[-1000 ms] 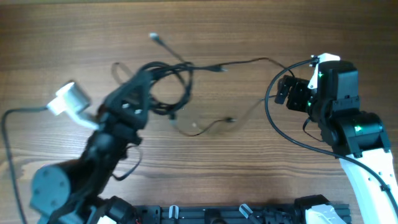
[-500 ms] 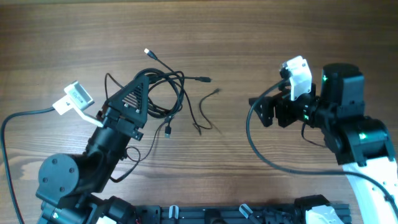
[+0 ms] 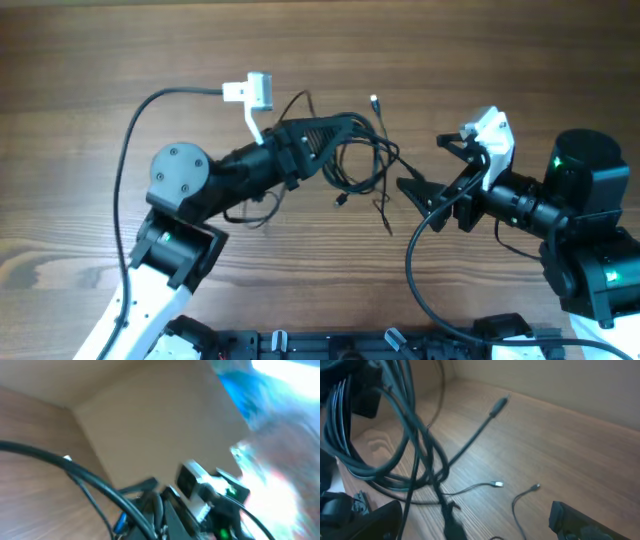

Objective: Untangle cables

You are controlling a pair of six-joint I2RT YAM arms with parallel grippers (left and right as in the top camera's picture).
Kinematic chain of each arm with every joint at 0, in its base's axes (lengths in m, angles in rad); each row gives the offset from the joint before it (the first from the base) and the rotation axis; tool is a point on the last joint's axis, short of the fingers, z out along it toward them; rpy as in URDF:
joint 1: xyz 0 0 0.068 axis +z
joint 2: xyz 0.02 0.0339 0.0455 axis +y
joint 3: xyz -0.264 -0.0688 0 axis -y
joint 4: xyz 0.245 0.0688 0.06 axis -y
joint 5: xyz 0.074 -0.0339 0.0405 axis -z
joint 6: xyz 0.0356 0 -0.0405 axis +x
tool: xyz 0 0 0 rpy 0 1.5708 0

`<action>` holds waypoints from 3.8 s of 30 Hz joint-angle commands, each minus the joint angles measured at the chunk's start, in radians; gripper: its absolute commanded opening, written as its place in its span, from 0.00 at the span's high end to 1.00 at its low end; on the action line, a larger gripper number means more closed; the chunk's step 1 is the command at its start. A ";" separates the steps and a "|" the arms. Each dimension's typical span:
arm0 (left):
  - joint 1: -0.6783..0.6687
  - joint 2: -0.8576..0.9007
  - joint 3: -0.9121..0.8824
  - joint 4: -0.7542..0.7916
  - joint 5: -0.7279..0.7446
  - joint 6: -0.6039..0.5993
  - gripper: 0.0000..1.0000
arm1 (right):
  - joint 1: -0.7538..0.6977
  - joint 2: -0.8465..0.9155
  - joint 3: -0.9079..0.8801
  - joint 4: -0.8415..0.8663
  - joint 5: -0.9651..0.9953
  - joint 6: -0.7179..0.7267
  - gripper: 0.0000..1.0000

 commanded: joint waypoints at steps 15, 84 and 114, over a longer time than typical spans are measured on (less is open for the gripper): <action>0.002 0.070 0.019 0.106 0.376 0.118 0.96 | -0.002 -0.003 -0.003 -0.013 0.740 0.292 0.00; -0.072 0.068 0.019 0.056 0.197 0.264 0.34 | -0.002 -0.011 -0.002 0.331 -0.152 0.328 0.96; -0.072 0.073 0.019 0.050 0.140 0.264 0.79 | -0.002 -0.010 -0.003 0.377 -0.233 0.388 0.96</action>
